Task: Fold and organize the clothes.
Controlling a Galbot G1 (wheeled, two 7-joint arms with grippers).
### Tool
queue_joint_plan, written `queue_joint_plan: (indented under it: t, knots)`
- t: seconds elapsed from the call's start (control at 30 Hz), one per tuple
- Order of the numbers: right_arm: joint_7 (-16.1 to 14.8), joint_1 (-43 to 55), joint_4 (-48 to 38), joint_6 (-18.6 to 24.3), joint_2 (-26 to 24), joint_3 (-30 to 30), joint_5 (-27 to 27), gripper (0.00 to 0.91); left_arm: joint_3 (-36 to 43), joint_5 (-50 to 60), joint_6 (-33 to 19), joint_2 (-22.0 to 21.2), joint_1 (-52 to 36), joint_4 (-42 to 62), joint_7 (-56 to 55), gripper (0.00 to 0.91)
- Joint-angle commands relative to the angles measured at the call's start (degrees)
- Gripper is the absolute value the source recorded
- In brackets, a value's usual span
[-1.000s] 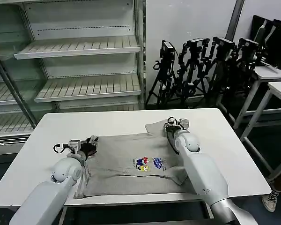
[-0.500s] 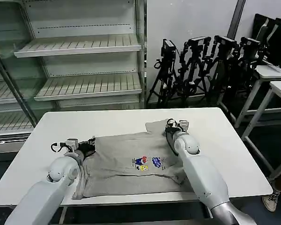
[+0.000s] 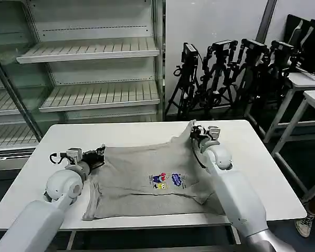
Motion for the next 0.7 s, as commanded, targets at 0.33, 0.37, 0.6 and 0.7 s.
queue_joint_plan:
  t: [0.33,0.37,0.6,0.7]
  knots:
    - [0.1,-28.0,35.9,0.9,-10.3,7.5,-1.8,0.000,-7.9,0.3,-0.3,5.9,18.2,-19.7,-0.2,0.020]
    - [0.0,-30.5,37.3,0.9,-10.4,7.9,-2.4,0.000,-8.6,0.4,-0.3,6.1,20.0,-20.8,-0.2,0.020]
    - [-0.4,-39.3,40.8,1.1,-8.6,11.7,-6.2,0.000,-9.4,3.0,-0.4,5.9,27.2,-22.6,0.2,0.020]
    - [-0.3,-42.0,40.8,1.0,-7.7,12.7,-7.3,0.000,-9.0,3.8,-0.3,5.3,27.9,-22.1,0.4,0.020]
